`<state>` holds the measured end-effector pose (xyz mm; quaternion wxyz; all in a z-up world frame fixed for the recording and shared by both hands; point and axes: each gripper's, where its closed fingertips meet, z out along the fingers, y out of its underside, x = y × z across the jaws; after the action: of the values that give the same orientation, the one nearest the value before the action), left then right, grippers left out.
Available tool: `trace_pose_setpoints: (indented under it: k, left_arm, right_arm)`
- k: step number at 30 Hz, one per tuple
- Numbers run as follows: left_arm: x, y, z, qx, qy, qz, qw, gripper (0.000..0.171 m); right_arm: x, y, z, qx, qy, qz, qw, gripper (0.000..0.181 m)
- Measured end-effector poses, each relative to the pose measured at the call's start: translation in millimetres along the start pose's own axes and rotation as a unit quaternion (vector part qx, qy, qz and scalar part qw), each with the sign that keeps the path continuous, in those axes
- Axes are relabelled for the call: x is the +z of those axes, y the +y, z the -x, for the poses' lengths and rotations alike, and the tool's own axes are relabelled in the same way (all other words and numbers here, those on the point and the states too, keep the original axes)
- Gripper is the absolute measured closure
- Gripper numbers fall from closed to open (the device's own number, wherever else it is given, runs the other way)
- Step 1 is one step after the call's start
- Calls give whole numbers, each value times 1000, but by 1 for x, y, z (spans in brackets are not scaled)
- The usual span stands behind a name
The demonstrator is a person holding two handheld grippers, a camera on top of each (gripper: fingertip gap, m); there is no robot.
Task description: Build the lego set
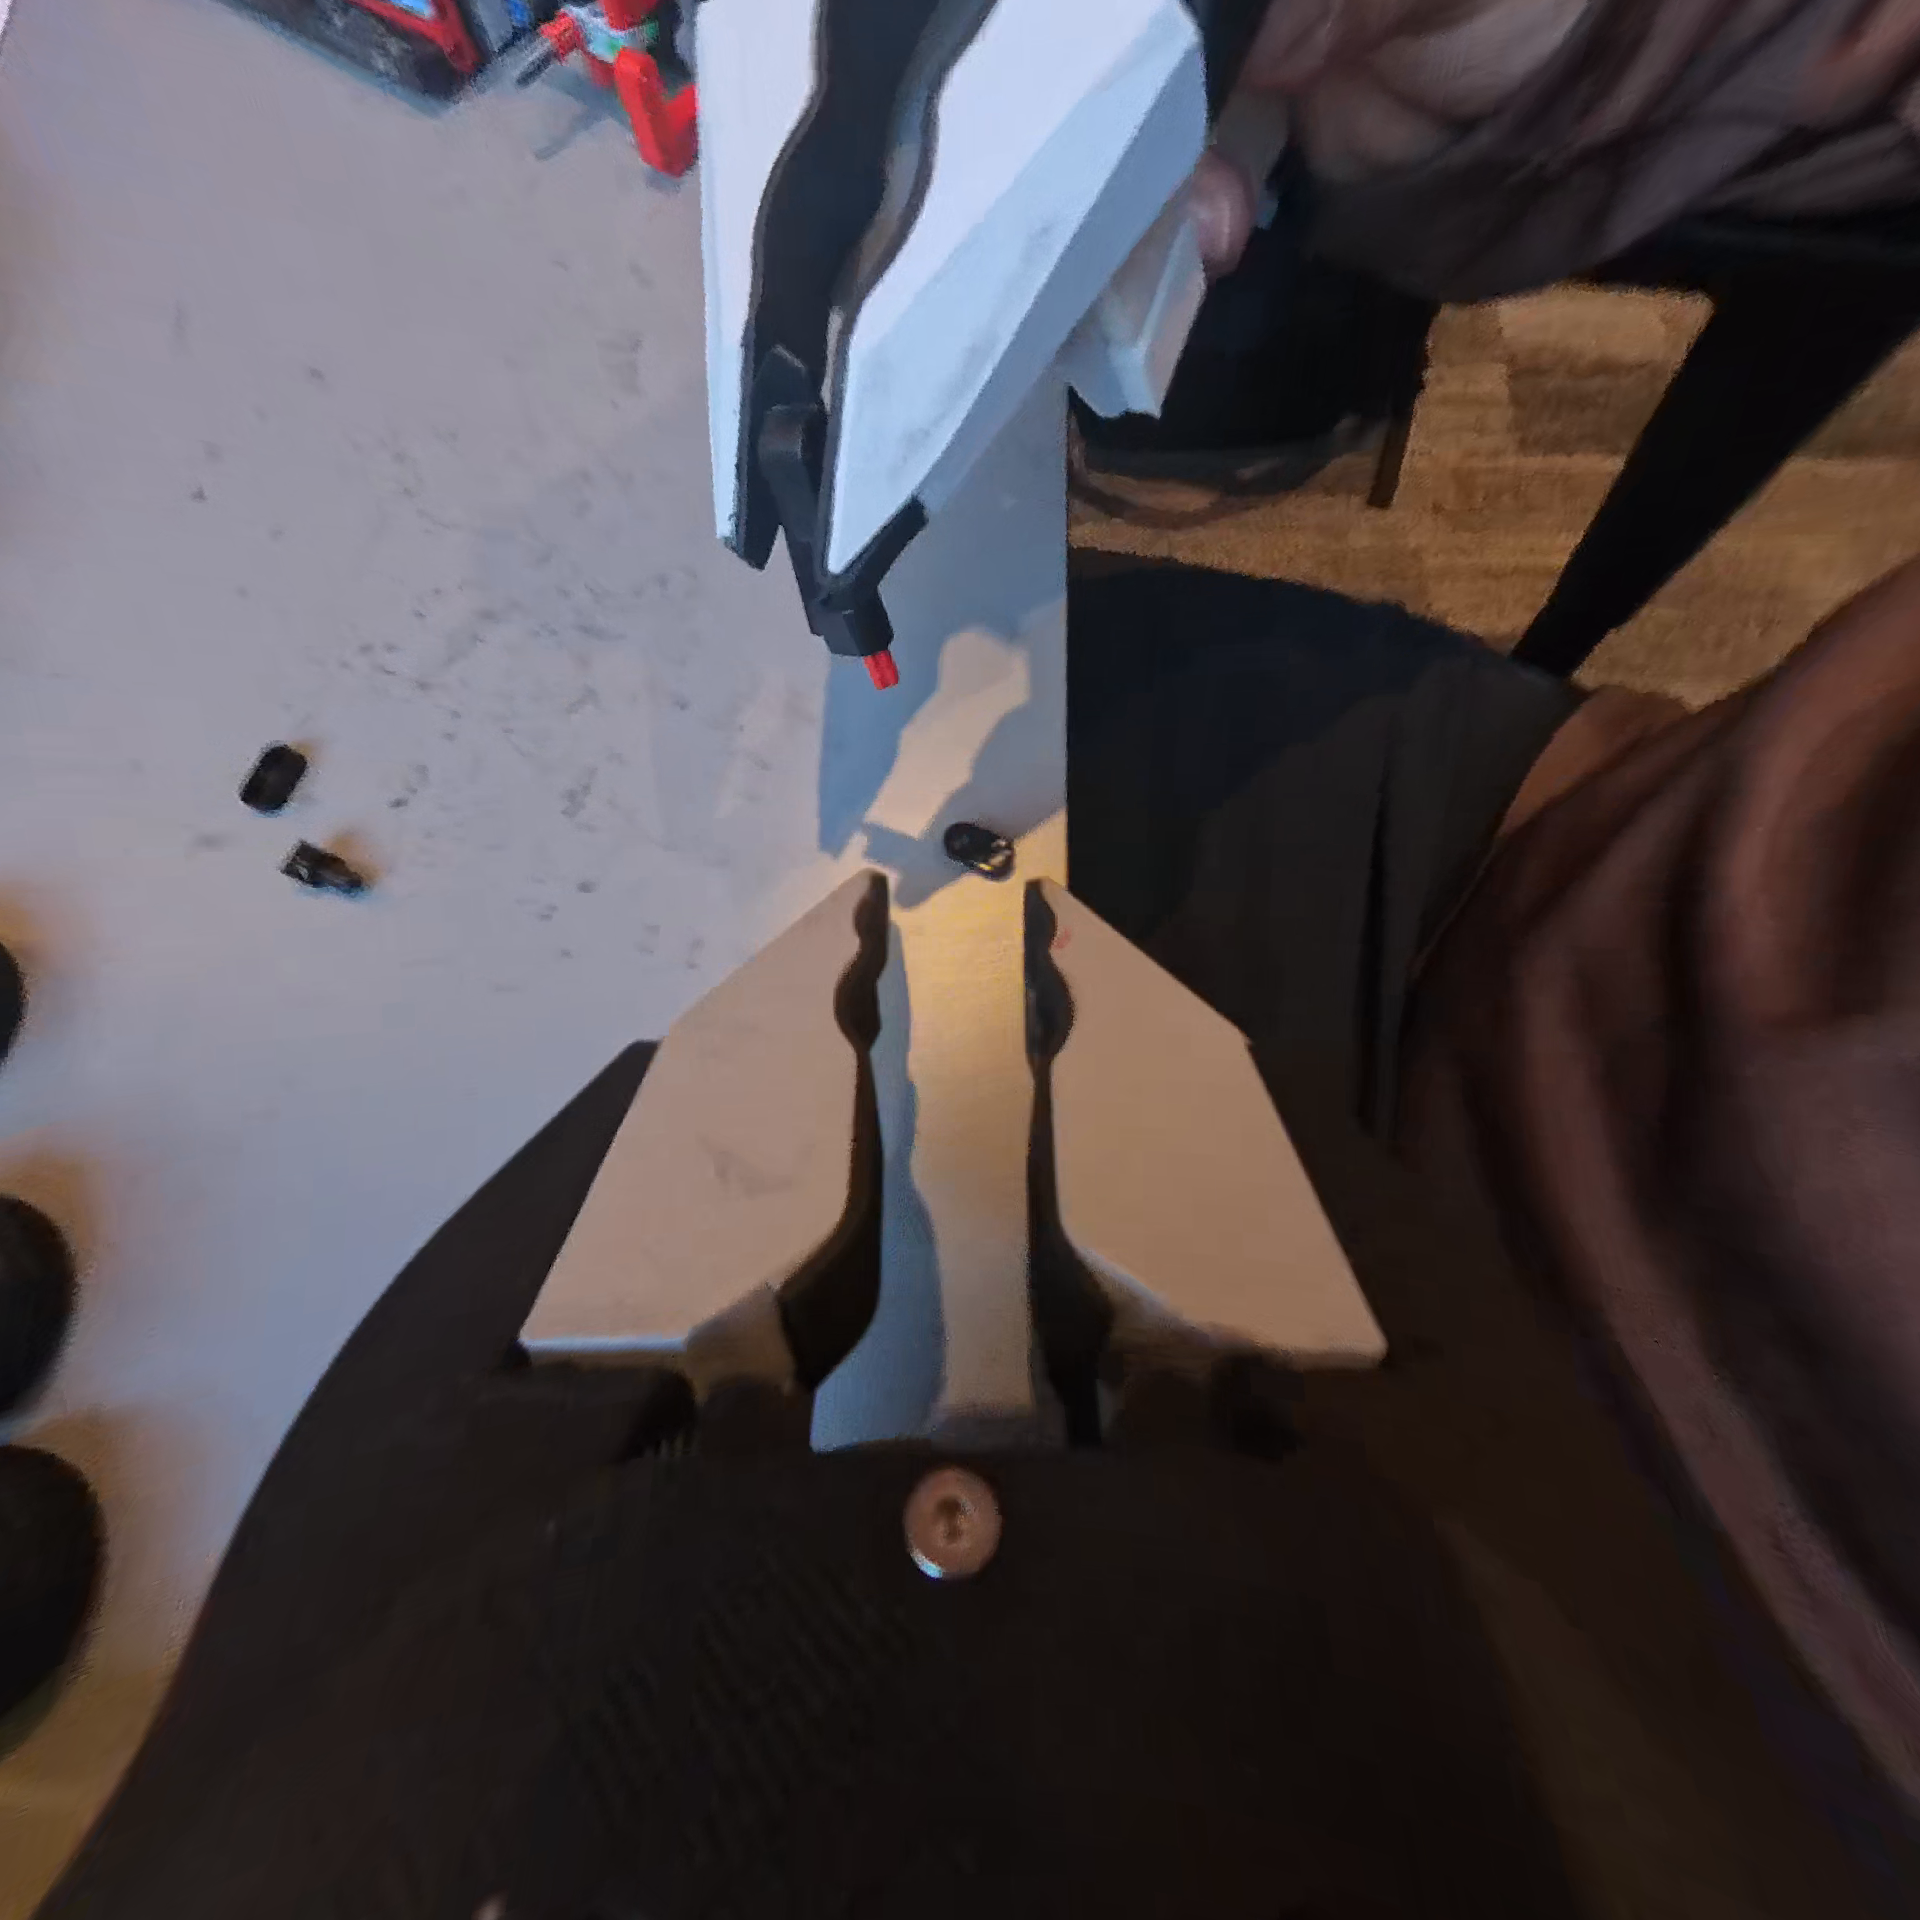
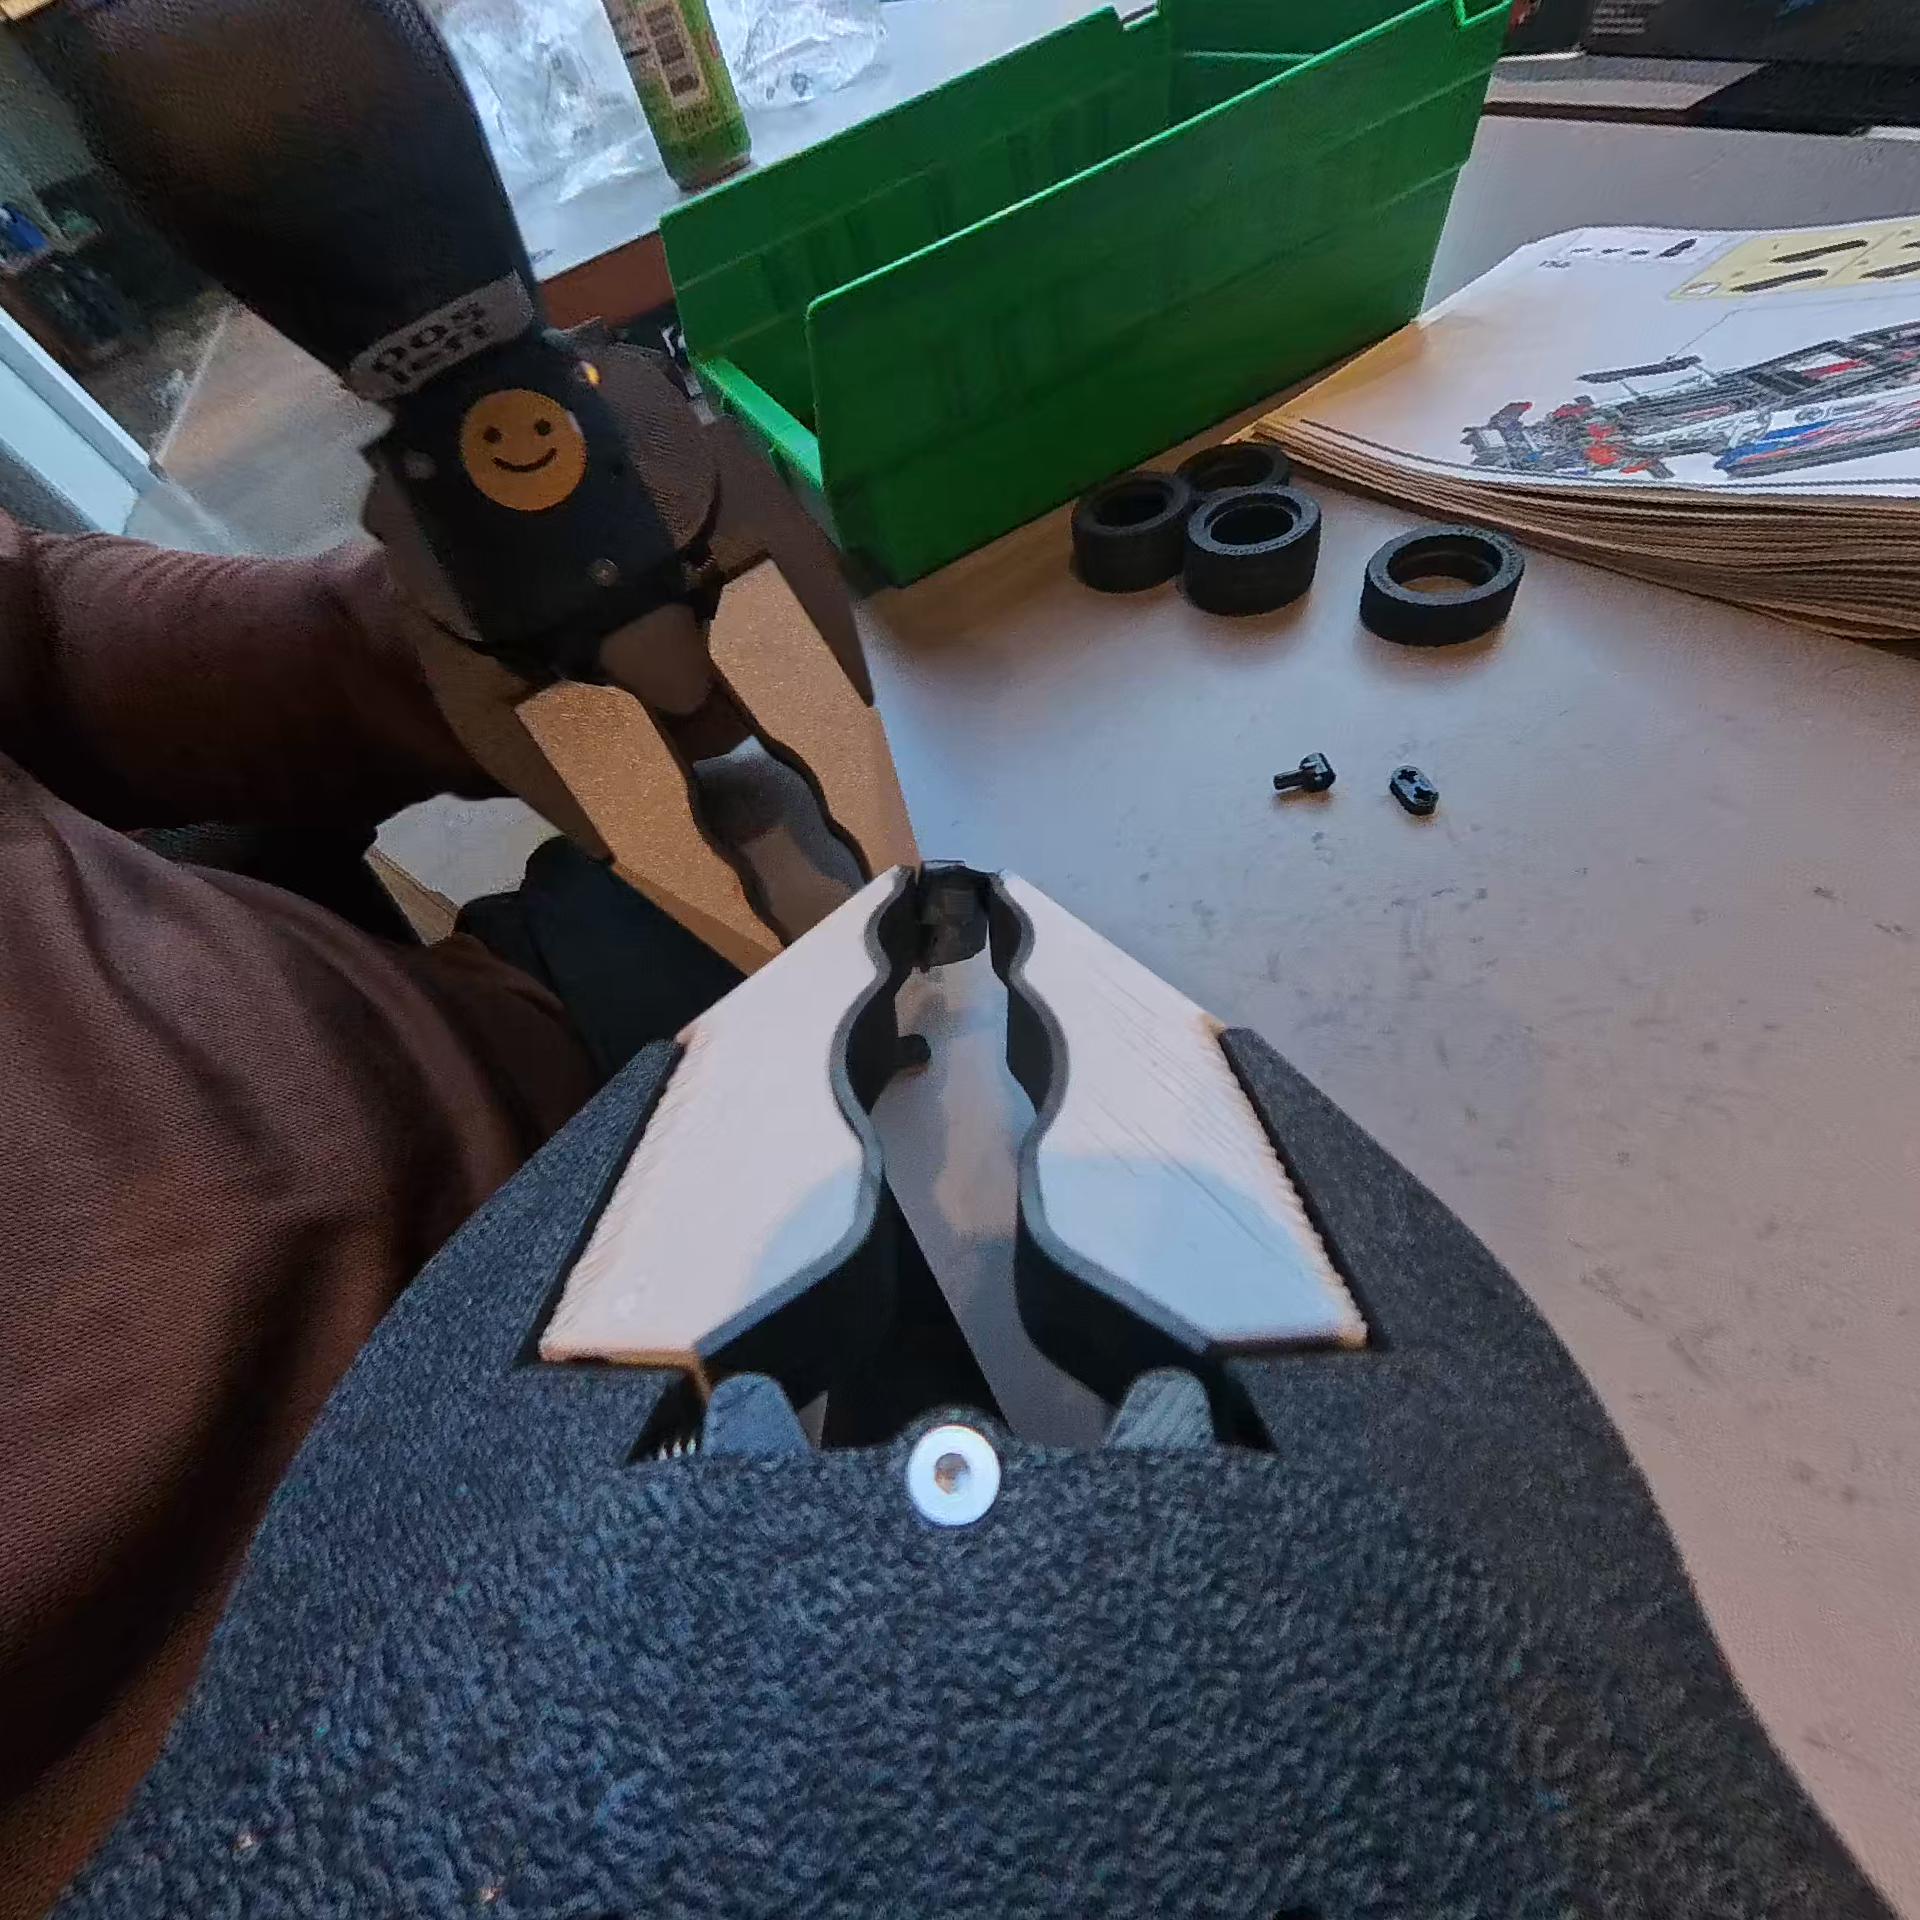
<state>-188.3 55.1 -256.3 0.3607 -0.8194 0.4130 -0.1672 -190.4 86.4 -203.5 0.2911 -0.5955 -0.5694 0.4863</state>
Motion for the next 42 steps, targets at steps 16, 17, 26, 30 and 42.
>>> trace_pose_setpoints:
  k: [16,17,26,30,42]
  left_arm:
    - [17,-1,-8,73,153,20,985,151]
    - [18,-2,-7,71,151,18,986,156]
    - [24,-5,22,9,60,10,998,159]
    - [21,-3,23,-7,63,6,998,155]
    - [9,-3,25,-17,39,-21,999,142]
  right_arm:
    - [-5,-3,-2,7,-10,-8,1000,168]
    - [-6,-3,-2,7,-10,-8,1000,168]
    - [-4,0,-3,8,-12,-2,1000,168]
    - [0,5,-6,-3,-2,10,1000,168]
    - [23,4,1,-73,-35,39,996,168]
